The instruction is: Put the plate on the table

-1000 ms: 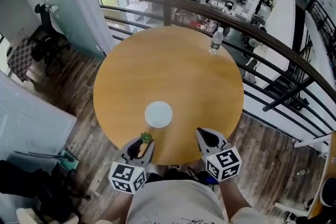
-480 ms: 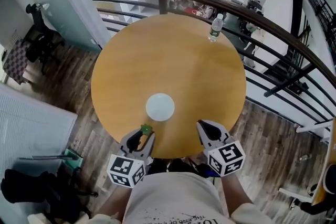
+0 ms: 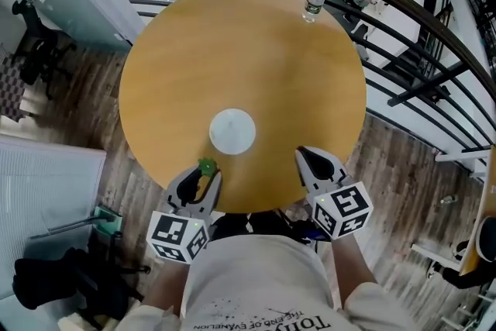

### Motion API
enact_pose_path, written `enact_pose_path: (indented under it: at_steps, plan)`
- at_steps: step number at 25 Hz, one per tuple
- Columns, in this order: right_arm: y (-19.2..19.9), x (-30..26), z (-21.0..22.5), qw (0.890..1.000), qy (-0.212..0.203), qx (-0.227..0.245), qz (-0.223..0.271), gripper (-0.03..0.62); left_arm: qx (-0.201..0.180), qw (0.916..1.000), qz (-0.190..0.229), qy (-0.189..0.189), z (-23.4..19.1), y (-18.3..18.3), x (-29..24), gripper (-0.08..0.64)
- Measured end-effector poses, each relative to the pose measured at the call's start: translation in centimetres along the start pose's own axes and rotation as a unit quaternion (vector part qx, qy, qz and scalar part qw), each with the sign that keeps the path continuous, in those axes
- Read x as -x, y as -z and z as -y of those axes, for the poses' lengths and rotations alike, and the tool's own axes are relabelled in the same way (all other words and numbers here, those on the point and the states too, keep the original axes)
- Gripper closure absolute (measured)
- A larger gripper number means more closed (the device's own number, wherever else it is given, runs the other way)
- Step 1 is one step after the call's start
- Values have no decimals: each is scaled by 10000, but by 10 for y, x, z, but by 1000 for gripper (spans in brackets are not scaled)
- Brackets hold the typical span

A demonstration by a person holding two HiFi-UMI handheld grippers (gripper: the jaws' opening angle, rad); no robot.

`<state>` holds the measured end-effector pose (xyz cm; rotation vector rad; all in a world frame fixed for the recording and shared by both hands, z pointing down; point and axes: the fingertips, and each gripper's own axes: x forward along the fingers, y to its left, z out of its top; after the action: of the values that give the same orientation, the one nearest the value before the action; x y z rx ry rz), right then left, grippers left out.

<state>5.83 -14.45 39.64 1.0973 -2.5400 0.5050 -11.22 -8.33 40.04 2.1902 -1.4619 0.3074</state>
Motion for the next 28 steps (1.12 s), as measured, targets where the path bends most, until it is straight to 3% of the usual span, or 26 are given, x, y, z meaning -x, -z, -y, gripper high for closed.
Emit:
enact_pose_path:
  at_steps: [18,28]
  plan:
    - [20,-40,2,9994,-217,-49,-254,568,-255,9977,-523,353,-5,22,-52,407]
    - [39,-61,-4,9987,-311,-154,-364,568,-371,9946,-906,331,-35,46,-80,407]
